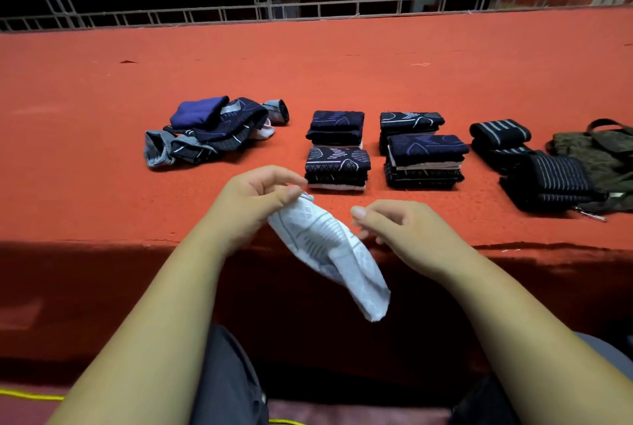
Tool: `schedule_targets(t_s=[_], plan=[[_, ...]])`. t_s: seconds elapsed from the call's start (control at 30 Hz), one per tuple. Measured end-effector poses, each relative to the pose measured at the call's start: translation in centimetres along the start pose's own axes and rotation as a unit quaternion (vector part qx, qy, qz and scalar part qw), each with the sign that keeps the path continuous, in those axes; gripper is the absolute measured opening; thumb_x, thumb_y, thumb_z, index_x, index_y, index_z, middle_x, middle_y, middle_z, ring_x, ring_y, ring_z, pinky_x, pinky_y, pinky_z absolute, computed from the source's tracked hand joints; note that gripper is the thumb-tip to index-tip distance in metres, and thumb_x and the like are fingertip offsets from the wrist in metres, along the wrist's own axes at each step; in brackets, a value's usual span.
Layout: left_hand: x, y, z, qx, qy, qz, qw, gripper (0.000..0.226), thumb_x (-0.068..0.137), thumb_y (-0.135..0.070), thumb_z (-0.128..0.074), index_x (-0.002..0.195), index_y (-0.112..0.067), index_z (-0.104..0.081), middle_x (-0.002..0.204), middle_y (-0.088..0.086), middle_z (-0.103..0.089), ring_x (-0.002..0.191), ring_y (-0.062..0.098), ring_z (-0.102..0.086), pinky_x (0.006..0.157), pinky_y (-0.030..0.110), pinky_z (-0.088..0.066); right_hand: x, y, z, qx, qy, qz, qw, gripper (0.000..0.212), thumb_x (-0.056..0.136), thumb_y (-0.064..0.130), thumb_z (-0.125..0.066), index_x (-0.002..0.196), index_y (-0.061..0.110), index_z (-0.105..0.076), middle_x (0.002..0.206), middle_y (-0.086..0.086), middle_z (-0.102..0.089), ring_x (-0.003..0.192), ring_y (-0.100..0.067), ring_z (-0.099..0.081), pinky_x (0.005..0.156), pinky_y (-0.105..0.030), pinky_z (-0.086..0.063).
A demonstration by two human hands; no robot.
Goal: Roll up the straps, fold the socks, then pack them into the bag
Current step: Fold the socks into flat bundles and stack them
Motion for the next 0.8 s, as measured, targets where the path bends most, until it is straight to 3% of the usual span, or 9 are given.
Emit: schedule_targets(t_s=[0.07, 0.17, 0.23, 0.37, 0.47, 0.6, 0.8], plan=[[-0.2, -0.4, -0.6, 0.004, 0.037, -0.028, 0.999, 0.023, 0.098, -0.005, -0.066, 0.12, 0.002, -0.068, 0.104, 0.02, -0.079, 0.094, 0.015, -0.074, 0.085, 0.022, -0.055, 0.2, 0.4, -0.8, -0.019, -0.005, 0.016, 1.0, 0.043, 0.09, 0.071, -0.067, 0.091, 0.029, -0.079, 0.089, 0.011, -0.077, 0.084, -0.006, -0.07, 0.083, -0.034, -0.055], [-0.3, -0.8, -1.3, 0.003, 0.075, -0.069, 0.995, 0.023, 0.1, -0.001, -0.06, 0.121, 0.005, -0.066, 0.11, 0.023, -0.077, 0.102, 0.02, -0.073, 0.092, 0.028, -0.056, 0.4, 0.8, -1.9, -0.056, -0.007, 0.047, 0.997, 0.035, 0.091, 0.067, -0.07, 0.092, 0.032, -0.078, 0.089, 0.015, -0.075, 0.079, -0.001, -0.065, 0.074, -0.027, -0.049], [-0.2, -1.0, -1.8, 0.0, 0.09, -0.079, 0.993, 0.023, 0.1, -0.002, -0.06, 0.122, 0.003, -0.067, 0.11, 0.021, -0.077, 0.104, 0.024, -0.073, 0.094, 0.031, -0.056, 0.5, 0.8, -2.4, -0.039, 0.005, 0.052, 0.998, 0.03, 0.095, 0.06, -0.069, 0.095, 0.031, -0.077, 0.09, 0.015, -0.075, 0.081, -0.001, -0.066, 0.076, -0.029, -0.051], [-0.1, -1.0, -2.1, 0.036, 0.097, -0.065, 0.992, 0.029, 0.092, -0.012, -0.078, 0.12, -0.009, -0.072, 0.107, 0.008, -0.08, 0.1, 0.019, -0.073, 0.093, 0.029, -0.055, 0.6, 0.9, -2.5, 0.009, 0.017, 0.066, 0.998, 0.008, 0.098, 0.027, -0.073, 0.093, 0.024, -0.078, 0.085, 0.003, -0.075, 0.075, -0.003, -0.061, 0.076, -0.031, -0.049], [0.1, -1.3, -2.0, 0.138, 0.076, -0.083, 0.984, 0.023, 0.086, -0.018, -0.088, 0.106, -0.022, -0.077, 0.099, -0.002, -0.077, 0.093, 0.01, -0.069, 0.088, 0.026, -0.052, 0.7, 0.8, -2.4, 0.027, -0.006, 0.075, 0.997, 0.017, 0.096, 0.012, -0.07, 0.098, 0.025, -0.08, 0.089, 0.006, -0.078, 0.083, -0.01, -0.07, 0.08, -0.032, -0.053], [-0.1, -1.9, -2.1, 0.279, 0.042, -0.144, 0.948, 0.015, 0.088, -0.023, -0.085, 0.095, -0.03, -0.074, 0.097, -0.011, -0.072, 0.103, 0.016, -0.066, 0.093, 0.038, -0.052, 0.5, 1.0, -2.6, 0.032, -0.045, 0.096, 0.994, 0.039, 0.095, 0.008, -0.068, 0.118, 0.037, -0.079, 0.09, 0.007, -0.076, 0.079, -0.009, -0.065, 0.078, -0.027, -0.052], [0.2, -2.0, -2.7, 0.338, -0.018, -0.244, 0.909, 0.008, 0.093, -0.024, -0.077, 0.085, -0.023, -0.075, 0.088, -0.009, -0.07, 0.089, 0.021, -0.062, 0.082, 0.043, -0.047, 0.2, 1.4, -3.3, 0.035, -0.068, 0.107, 0.991, 0.066, 0.086, 0.007, -0.059, 0.138, 0.047, -0.068, 0.112, 0.004, -0.077, 0.098, -0.021, -0.07, 0.092, -0.039, -0.055]])
Point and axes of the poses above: each hand's wrist, its own x-axis towards the middle knuckle, its own z-axis out of the back of the hand, y = z × x, the point moved 1 cm from there along x, towards the middle knuckle
